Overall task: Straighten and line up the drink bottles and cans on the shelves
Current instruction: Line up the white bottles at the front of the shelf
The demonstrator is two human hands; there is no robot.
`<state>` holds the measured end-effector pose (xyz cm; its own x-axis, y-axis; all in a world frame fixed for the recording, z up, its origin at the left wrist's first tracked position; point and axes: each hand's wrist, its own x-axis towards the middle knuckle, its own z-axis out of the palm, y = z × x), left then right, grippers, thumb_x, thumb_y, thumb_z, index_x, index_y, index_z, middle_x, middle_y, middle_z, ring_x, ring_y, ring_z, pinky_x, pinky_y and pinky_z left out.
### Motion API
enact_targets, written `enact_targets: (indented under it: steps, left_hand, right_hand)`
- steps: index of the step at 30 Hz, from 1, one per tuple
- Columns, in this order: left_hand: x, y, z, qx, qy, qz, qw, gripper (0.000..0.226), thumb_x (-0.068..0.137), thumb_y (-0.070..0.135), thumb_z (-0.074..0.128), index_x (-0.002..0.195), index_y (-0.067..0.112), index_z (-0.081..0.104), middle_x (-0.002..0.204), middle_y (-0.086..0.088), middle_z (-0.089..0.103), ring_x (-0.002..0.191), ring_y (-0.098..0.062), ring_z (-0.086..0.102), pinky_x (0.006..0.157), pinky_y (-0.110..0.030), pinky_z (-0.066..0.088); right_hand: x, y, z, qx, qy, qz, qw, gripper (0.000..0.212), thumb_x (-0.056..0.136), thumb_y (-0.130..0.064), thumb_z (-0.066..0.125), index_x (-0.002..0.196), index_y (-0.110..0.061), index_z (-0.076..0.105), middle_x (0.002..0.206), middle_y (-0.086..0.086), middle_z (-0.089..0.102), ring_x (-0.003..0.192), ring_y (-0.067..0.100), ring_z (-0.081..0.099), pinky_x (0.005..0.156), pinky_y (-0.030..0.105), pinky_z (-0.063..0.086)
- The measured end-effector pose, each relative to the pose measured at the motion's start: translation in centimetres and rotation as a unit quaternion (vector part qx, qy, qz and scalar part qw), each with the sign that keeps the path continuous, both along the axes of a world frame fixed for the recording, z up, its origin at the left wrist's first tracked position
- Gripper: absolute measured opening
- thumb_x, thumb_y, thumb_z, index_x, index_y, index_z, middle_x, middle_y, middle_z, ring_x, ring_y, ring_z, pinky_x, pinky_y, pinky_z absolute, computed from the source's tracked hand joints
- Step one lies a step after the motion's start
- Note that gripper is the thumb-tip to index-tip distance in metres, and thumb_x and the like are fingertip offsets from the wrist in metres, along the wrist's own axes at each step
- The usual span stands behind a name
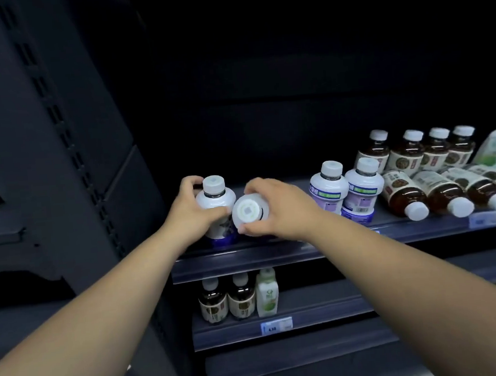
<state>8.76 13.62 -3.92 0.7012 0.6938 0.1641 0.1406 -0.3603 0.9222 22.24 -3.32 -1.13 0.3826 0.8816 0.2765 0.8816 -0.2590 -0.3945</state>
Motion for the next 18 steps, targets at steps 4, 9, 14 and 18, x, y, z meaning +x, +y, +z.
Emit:
enact_targets:
  steps: [4, 9, 14, 18]
  left_hand:
    - [0.2, 0.2, 0.7, -0.016, 0.016, -0.026, 0.999, 0.075, 0.048, 0.035, 0.082, 0.117, 0.033, 0.051, 0.114, 0.006, 0.065, 0.104, -0.013, 0.065, 0.084, -0.027, 0.053]
    - [0.5, 0.2, 0.8, -0.005, 0.021, -0.027, 0.999, 0.071, 0.059, 0.026, 0.095, 0.117, 0.029, 0.054, 0.114, 0.01, 0.064, 0.103, -0.007, 0.063, 0.087, -0.026, 0.051]
    - [0.4, 1.1, 2.0, 0.013, 0.069, -0.036, 0.997, 0.085, 0.066, 0.019, 0.091, 0.133, 0.029, 0.04, 0.115, 0.005, 0.061, 0.102, -0.013, 0.063, 0.079, -0.025, 0.049]
    - [0.5, 0.9, 2.3, 0.018, 0.074, -0.051, 0.996, 0.091, 0.068, 0.016, 0.089, 0.139, 0.033, 0.034, 0.117, 0.005, 0.058, 0.103, -0.013, 0.062, 0.084, -0.028, 0.051]
  right_hand:
    - [1.3, 0.3, 0.9, -0.003, 0.039, -0.047, 0.998, 0.063, 0.064, -0.077, 0.071, 0.099, -0.03, 0.047, 0.093, -0.011, 0.059, 0.083, 0.009, 0.056, 0.068, 0.033, 0.046]
    - [2.8, 0.9, 0.9, -0.007, 0.149, -0.089, 0.985, 0.06, 0.072, -0.078, 0.062, 0.096, -0.025, 0.047, 0.095, -0.007, 0.061, 0.084, 0.013, 0.06, 0.069, 0.036, 0.048]
    - [4.5, 1.3, 0.9, -0.002, 0.185, -0.042, 0.982, 0.044, 0.083, -0.053, 0.071, 0.116, -0.028, 0.054, 0.11, -0.008, 0.062, 0.1, 0.012, 0.061, 0.083, 0.033, 0.05]
    - [4.8, 1.4, 0.9, 0.019, 0.213, -0.007, 0.977, 0.058, 0.091, -0.037, 0.067, 0.144, -0.039, 0.044, 0.13, -0.01, 0.059, 0.115, 0.01, 0.058, 0.096, 0.029, 0.047]
